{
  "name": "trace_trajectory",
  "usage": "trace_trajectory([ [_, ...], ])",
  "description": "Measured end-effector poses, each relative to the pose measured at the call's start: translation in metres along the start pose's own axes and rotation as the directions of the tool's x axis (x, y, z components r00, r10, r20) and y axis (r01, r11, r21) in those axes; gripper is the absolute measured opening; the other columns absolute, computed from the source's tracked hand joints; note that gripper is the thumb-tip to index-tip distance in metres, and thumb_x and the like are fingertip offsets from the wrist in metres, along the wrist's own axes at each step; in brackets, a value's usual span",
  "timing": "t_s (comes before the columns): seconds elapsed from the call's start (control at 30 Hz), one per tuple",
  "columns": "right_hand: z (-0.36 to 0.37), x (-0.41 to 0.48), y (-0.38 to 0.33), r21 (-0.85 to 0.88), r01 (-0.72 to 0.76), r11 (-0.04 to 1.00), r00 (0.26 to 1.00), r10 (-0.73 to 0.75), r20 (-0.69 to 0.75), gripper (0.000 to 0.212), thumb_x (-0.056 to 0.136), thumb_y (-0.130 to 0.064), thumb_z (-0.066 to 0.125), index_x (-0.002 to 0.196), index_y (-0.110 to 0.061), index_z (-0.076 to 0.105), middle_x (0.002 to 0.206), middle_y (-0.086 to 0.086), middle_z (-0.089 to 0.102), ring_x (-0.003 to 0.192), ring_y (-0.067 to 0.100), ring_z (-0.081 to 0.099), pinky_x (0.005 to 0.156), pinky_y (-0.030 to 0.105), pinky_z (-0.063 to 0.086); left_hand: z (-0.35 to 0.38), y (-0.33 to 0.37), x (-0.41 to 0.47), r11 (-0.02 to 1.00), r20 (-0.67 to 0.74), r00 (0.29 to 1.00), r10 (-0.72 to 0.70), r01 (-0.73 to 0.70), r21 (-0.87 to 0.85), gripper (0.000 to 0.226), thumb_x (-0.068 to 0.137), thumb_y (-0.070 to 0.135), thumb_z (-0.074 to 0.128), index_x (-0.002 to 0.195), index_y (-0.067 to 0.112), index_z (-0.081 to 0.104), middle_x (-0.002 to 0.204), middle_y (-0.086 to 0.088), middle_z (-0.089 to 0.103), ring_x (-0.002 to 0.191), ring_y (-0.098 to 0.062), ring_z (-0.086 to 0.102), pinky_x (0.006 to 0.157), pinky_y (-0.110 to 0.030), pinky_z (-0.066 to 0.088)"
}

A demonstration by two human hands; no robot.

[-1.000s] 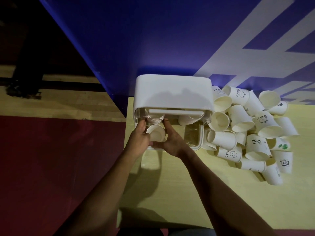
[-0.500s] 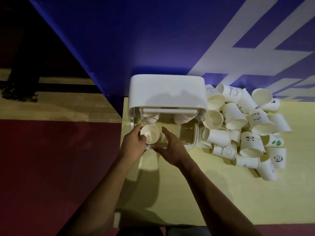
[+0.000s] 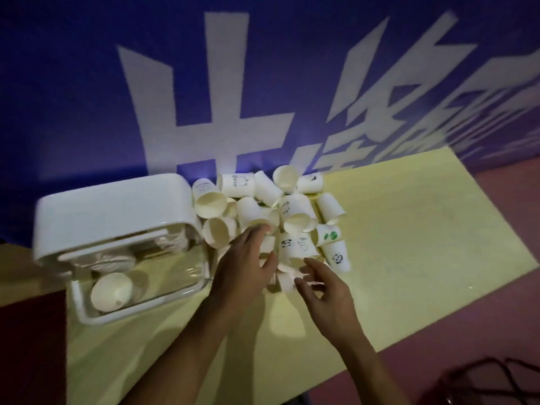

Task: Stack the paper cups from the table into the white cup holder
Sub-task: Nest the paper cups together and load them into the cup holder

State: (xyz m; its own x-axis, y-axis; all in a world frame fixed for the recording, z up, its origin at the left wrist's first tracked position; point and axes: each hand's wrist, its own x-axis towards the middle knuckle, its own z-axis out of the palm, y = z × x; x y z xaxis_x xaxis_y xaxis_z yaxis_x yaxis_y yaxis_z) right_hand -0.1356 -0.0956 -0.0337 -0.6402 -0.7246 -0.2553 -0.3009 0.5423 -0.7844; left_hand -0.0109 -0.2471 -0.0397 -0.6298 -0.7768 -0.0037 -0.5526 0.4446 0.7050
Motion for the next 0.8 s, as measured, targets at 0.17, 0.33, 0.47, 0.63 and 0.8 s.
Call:
trace_trajectory([
  [0.17,-0.077,0.027,0.051,0.039,-0.040,0.998,0.999,0.040,0.008,0.029,0.096,-0.026,0.069,0.120,-0.041,0.061,0.108,-0.018,0.071,0.095,0.002,0.068,0.078,0.023,0.056,0.075,0.040,0.076,0.946,0.063,0.998,0.004,-0.024,0.322,0.081,0.085,0.055,0.072,0.151,0.021,0.041,0.155,-0.005,0.045,0.137,-0.028,0.046,0.109,-0.042,0.045],
  [0.33,-0.122,0.055,0.091,0.088,-0.055,0.995,0.997,0.049,0.065,0.025,0.094,-0.025,0.072,0.117,-0.034,0.066,0.106,-0.016,0.072,0.091,0.002,0.068,0.071,0.014,0.051,0.125,0.060,0.108,0.874,-0.080,0.968,-0.240,0.251,0.417,0.099,0.075,0.067,0.076,0.150,0.019,0.033,0.143,-0.013,0.046,0.116,-0.033,0.055,0.098,-0.045,0.049],
  [0.47,-0.139,0.081,0.110,0.039,-0.066,0.997,0.991,0.062,0.115,0.025,0.094,-0.029,0.072,0.117,-0.035,0.066,0.103,-0.019,0.072,0.090,-0.001,0.067,0.074,0.022,0.054,0.136,0.068,0.115,0.867,-0.128,0.928,-0.351,0.373,0.331,0.088,0.077,0.046,0.082,0.144,0.012,0.036,0.137,-0.017,0.049,0.117,-0.037,0.056,0.100,-0.048,0.048],
  [0.63,-0.147,0.134,0.115,0.002,-0.050,0.999,0.994,0.049,0.096,0.035,0.091,-0.033,0.073,0.123,-0.023,0.065,0.106,-0.011,0.070,0.085,0.002,0.066,0.069,0.013,0.048,0.124,0.089,0.105,0.889,-0.228,0.873,-0.431,0.454,0.059,0.083,0.070,0.024,0.088,0.136,0.013,0.038,0.133,-0.013,0.047,0.120,-0.035,0.051,0.097,-0.047,0.050],
  [0.8,-0.121,0.215,0.117,-0.034,-0.214,0.976,0.973,0.216,0.082,0.080,0.081,-0.050,0.080,0.143,-0.009,0.049,0.131,0.010,0.060,0.114,0.027,0.061,0.090,0.034,0.049,0.109,0.107,0.093,0.931,-0.266,0.900,-0.346,0.365,0.023,0.075,0.069,0.018,0.088,0.131,0.025,0.047,0.134,0.000,0.041,0.121,-0.023,0.048,0.092,-0.030,0.042],
])
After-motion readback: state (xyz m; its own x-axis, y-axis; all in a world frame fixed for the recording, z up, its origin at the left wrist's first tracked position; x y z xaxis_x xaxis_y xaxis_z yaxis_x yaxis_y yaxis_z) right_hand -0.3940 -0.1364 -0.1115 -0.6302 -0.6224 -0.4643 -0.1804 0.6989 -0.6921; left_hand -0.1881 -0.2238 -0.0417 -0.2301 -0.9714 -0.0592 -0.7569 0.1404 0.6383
